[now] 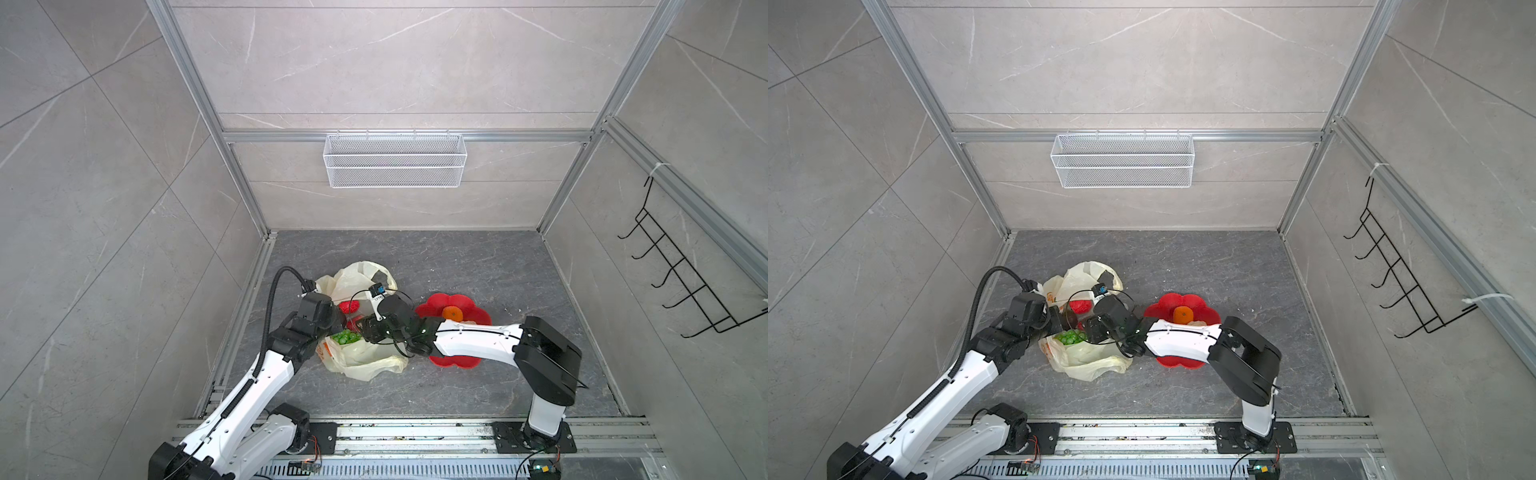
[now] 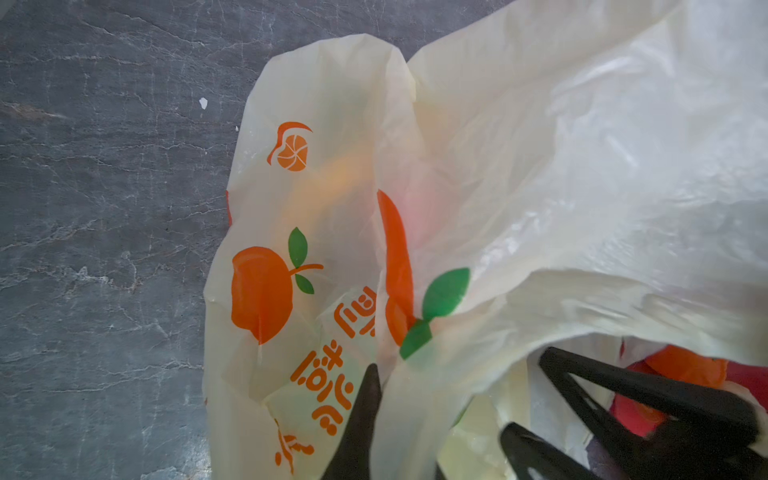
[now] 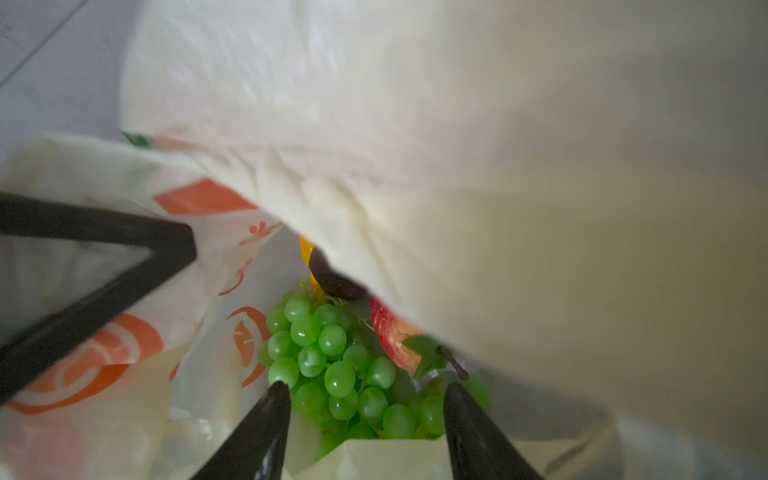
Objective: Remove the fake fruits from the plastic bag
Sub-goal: 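Reach the right gripper back into the bag toward the remaining fruits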
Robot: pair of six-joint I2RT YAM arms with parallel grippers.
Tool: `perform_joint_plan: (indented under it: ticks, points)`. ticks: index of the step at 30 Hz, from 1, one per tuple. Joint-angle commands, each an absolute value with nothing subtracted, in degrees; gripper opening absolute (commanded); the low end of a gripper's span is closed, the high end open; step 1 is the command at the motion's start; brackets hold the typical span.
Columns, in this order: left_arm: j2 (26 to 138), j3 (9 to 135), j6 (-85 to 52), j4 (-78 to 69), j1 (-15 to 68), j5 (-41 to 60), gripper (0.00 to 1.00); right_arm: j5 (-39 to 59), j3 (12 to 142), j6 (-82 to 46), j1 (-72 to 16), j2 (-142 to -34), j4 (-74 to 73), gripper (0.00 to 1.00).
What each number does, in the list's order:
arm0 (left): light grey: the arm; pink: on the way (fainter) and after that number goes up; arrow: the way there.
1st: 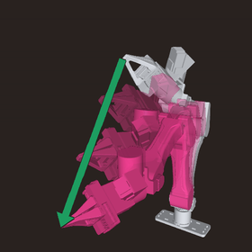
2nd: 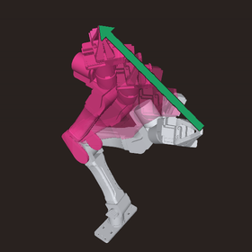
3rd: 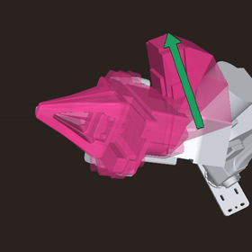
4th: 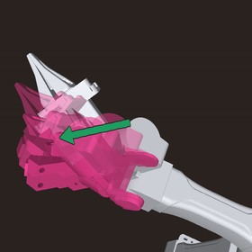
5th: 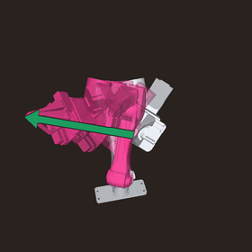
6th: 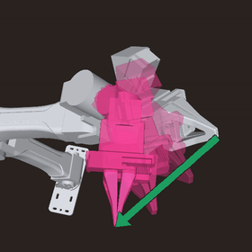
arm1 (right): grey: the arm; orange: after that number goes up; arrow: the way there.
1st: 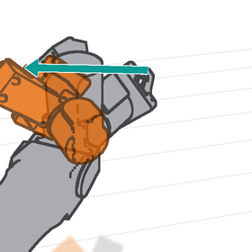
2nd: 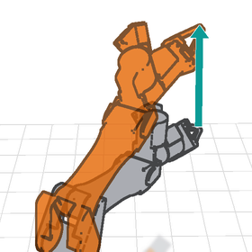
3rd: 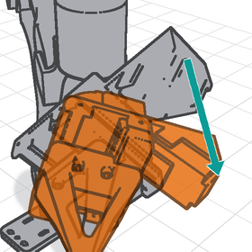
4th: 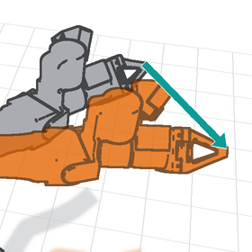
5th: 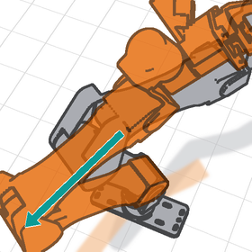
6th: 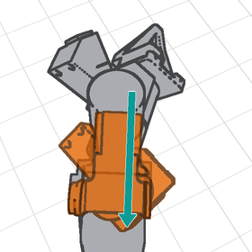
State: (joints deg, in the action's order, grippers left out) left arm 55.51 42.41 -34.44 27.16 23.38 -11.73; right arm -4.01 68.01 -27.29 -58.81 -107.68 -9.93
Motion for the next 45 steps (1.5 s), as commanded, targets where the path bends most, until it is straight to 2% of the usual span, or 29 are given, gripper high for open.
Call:
perform_joint_plan:
  ticks: [1, 5, 8, 12, 19, 27, 32, 37, 40, 45]
  points:
    - [57.9, 46.7, -34.0, 26.1, 22.3, -9.9, 0.08, -3.3, 70.9, -24.6, -58.7, -111.4, -14.2, 0.62]
    - [58.0, 47.2, -33.5, 25.1, 22.0, -9.0, 0.08, -4.5, 75.9, -24.3, -57.8, -116.6, -12.1, 0.64]
    - [57.0, 46.0, -33.5, 24.5, 21.9, -8.9, 0.08, -5.6, 79.0, -26.4, -56.1, -119.5, -11.1, 0.7]
    - [56.6, 44.8, -33.6, 24.0, 21.9, -7.8, 0.08, -5.5, 84.3, -27.0, -54.6, -124.0, -8.5, 0.73]
    - [55.5, 42.8, -33.6, 22.6, 21.9, -5.2, 0.08, -3.5, 90.3, -24.1, -54.2, -129.0, -8.5, 0.85]
    - [54.7, 41.6, -33.5, 21.5, 21.9, -3.9, 0.08, -6.5, 97.6, -23.2, -54.2, -134.7, -3.6, 0.88]
    - [54.2, 41.7, -33.0, 22.3, 21.9, -4.1, 0.08, -7.8, 103.1, -23.8, -54.3, -138.4, 1.1, 0.86]
    - [54.0, 41.6, -32.9, 23.0, 21.9, -4.7, 0.08, -8.2, 103.8, -23.7, -54.3, -138.3, 1.7, 0.73]
    - [54.2, 41.5, -33.0, 23.5, 21.9, -5.6, 0.09, -9.5, 98.6, -23.7, -54.4, -134.5, -2.0, 0.66]
    - [55.2, 39.7, -33.0, 22.4, 21.9, -4.3, 0.09, -10.7, 86.5, -24.4, -54.7, -126.4, -9.2, 0.61]
